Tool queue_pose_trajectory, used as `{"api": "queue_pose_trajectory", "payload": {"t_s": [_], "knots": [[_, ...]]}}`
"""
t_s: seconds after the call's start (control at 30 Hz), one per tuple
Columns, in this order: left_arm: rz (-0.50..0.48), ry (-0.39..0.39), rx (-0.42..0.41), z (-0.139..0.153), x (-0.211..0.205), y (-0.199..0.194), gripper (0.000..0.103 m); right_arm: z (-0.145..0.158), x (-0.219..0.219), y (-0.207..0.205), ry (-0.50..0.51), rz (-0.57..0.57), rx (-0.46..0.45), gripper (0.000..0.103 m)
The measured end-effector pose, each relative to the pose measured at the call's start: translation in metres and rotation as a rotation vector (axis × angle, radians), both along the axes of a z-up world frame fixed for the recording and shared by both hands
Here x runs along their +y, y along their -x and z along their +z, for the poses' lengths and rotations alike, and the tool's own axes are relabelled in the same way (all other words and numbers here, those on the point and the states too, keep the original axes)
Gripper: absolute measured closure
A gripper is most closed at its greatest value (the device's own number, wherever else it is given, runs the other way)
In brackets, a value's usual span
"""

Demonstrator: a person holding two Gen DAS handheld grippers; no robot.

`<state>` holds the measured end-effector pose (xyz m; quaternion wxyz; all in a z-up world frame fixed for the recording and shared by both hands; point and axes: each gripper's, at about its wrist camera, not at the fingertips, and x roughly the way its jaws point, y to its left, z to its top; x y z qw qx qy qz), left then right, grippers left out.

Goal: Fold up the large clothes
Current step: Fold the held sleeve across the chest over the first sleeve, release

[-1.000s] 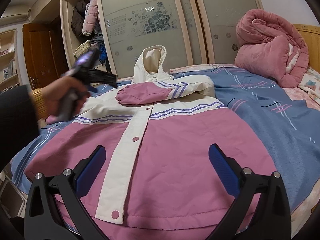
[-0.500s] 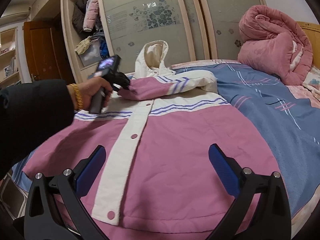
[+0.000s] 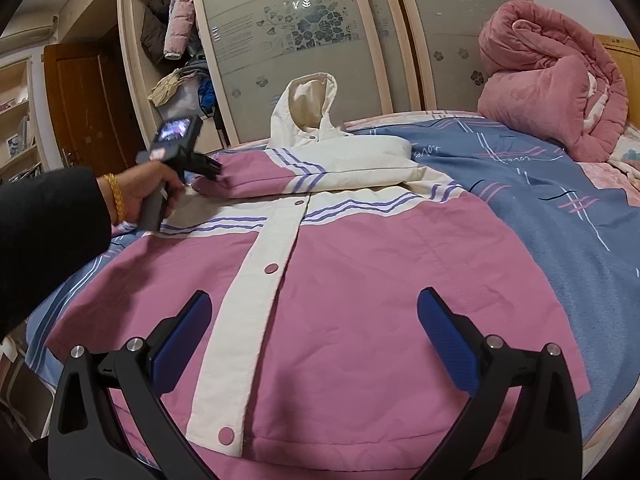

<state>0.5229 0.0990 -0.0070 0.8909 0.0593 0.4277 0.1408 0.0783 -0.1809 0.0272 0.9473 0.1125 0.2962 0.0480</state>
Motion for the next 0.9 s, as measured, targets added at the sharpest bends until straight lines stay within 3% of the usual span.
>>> {"api": "queue_pose_trajectory", "payload": {"t_s": [0.2,0.27,0.33,0.4,0.5,0.63,0.7,0.77,0.9], "knots": [[-0.058,0.006,-0.086,0.017,-0.008,0.04,0.002,0.004,-0.001,0.002,0.027,-0.012,-0.017,0.001],[-0.069,0.025,-0.182,0.039,-0.013,0.083,0.002,0.005,-0.006,0.003,0.024,-0.033,-0.02,0.001],[-0.097,0.102,-0.265,0.055,-0.018,0.141,0.002,0.006,-0.013,0.004,0.022,-0.059,-0.024,0.001],[-0.142,0.155,-0.296,0.062,-0.028,0.2,0.002,0.006,-0.019,0.005,0.015,-0.077,-0.029,0.001],[-0.169,0.206,-0.319,0.058,-0.043,0.286,0.002,0.006,-0.025,0.007,0.017,-0.097,-0.034,0.001],[-0.169,0.273,-0.381,0.037,-0.049,0.364,0.002,0.004,-0.028,0.008,0.034,-0.109,-0.021,0.001],[-0.159,0.262,-0.402,0.025,-0.05,0.38,0.002,0.004,-0.026,0.011,0.052,-0.108,-0.018,0.001],[-0.15,0.24,-0.337,0.014,-0.052,0.376,0.002,0.004,-0.023,0.015,0.076,-0.106,-0.016,0.001],[-0.142,0.304,-0.331,0.019,-0.037,0.377,0.002,0.005,-0.021,0.022,0.094,-0.113,-0.013,0.001]]}}
